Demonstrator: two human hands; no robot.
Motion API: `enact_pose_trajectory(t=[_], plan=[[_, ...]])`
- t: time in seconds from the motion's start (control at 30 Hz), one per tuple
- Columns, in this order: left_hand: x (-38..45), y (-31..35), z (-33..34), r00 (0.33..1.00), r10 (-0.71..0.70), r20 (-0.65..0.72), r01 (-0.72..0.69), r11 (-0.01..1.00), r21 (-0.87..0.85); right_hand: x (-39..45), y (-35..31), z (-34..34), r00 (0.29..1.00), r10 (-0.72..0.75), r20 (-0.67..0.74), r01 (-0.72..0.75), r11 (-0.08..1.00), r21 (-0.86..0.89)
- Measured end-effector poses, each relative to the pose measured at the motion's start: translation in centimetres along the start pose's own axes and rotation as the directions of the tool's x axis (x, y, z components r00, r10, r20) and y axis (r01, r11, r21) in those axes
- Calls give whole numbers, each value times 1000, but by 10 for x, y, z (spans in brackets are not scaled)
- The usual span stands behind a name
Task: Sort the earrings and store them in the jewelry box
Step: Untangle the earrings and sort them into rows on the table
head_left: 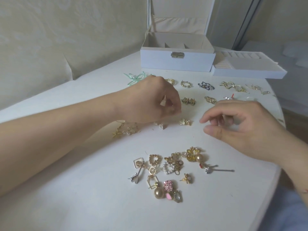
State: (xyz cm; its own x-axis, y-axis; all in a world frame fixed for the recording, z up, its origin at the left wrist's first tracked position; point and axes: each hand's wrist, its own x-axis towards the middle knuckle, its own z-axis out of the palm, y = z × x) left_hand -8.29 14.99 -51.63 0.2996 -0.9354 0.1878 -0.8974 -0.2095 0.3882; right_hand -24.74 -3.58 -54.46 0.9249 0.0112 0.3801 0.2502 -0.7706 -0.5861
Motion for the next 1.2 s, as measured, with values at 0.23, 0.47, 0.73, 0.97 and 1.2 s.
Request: enact_pose_trajectory(t=[0.23, 0.47, 0.73, 0.97, 1.2], plan=[[-5, 8, -13, 944, 170, 283, -143, 983, -113, -12, -18, 2, 955, -108, 277, 108, 994, 18], [-7, 9, -10, 867, 260, 425, -195, 962, -191, -11, -35, 9, 954, -136, 268, 171, 979, -111], [-8, 10, -8, 869, 265, 418, -209, 962, -175, -7, -42, 14, 970, 49, 240, 2, 978, -209], [-8, 10, -8, 881, 256, 399, -194, 963, -189, -2, -42, 14, 964, -7, 265, 79, 962, -262], [-9, 13, -5, 884, 228, 408, -103, 946, -306, -2, -32, 9, 960, 28, 277, -30, 1000, 3]])
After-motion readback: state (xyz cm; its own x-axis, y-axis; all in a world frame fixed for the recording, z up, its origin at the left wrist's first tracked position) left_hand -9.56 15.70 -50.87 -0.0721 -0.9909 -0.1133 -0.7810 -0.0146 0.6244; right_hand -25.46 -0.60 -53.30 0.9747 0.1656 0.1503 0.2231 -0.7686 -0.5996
